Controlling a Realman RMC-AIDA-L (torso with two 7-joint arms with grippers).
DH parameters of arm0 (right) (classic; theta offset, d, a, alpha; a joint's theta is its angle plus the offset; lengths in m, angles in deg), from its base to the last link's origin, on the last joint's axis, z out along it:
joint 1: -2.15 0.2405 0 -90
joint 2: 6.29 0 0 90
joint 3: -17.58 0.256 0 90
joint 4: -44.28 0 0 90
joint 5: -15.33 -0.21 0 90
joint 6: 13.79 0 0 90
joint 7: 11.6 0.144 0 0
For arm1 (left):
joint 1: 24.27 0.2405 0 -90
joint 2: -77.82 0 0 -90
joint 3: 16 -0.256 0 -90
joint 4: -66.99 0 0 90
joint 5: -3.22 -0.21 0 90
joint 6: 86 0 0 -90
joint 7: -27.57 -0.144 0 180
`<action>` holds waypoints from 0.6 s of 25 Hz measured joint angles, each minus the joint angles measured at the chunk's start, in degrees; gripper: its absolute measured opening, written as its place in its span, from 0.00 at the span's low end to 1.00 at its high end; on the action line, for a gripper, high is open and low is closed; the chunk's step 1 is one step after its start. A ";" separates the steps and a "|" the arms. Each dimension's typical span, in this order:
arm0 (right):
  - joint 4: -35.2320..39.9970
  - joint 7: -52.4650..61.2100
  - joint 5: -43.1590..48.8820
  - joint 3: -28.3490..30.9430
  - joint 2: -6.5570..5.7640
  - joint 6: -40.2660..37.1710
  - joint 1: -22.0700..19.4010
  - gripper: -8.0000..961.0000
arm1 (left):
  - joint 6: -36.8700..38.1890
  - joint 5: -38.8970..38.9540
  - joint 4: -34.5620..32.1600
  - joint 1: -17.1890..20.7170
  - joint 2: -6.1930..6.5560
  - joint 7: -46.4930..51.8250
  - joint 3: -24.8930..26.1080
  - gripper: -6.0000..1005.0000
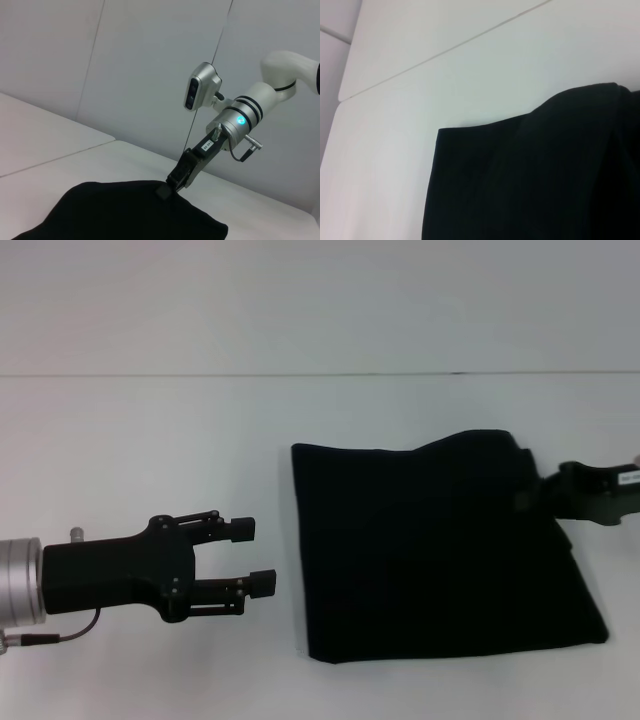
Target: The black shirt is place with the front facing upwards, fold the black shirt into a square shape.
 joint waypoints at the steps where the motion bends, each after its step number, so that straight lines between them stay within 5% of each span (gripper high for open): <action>1: 0.07 -0.02 -0.03 0.09 -0.18 0.04 -0.62 0.09 | 0.00 -0.02 0.00 0.00 0.00 0.00 0.00 0.80; 15: -5.08 -2.13 2.93 -0.82 -0.55 8.46 -3.10 0.10 | -0.39 -0.22 0.09 -0.47 -0.18 0.00 -0.38 0.80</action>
